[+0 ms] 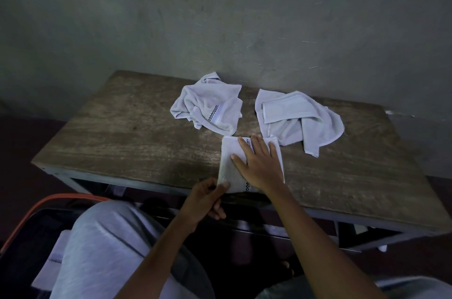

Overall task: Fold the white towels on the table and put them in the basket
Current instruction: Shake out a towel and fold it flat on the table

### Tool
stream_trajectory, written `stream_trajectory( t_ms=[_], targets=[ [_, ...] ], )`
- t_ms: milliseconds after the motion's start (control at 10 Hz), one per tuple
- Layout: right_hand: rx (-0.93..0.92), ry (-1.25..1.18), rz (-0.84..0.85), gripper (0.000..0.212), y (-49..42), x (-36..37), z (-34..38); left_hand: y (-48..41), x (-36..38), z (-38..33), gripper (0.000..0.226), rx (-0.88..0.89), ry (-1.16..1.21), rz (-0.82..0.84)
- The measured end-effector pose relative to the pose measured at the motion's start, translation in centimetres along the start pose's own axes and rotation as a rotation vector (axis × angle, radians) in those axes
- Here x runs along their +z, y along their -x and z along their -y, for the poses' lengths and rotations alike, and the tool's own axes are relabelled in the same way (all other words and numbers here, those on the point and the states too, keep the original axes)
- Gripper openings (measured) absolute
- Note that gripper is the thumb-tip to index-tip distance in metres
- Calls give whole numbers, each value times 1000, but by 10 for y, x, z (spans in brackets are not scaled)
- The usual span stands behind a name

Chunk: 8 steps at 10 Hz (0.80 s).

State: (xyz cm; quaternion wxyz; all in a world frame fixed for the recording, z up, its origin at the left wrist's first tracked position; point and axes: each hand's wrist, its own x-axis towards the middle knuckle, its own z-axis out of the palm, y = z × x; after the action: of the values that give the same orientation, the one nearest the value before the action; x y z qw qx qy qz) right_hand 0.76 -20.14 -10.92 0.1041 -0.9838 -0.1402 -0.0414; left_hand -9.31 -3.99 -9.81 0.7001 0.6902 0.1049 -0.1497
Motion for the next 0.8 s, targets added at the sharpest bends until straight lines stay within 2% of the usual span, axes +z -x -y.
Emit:
stream_trajectory(
  t_ms=[200,300,500,800],
  targets=[
    [1,19,-27,73,1,1,0,3,3,0,36,23,-110,-35],
    [3,26,-35,72,0,2,1,4,2,0,30,8,-130,18],
    [4,31,-35,71,1,1,-1,0,-4,-8,27,-47,-12,140],
    [-10,26,-84,69,2,3,-1,-3,-4,-4,20,17,-118,76]
  ],
)
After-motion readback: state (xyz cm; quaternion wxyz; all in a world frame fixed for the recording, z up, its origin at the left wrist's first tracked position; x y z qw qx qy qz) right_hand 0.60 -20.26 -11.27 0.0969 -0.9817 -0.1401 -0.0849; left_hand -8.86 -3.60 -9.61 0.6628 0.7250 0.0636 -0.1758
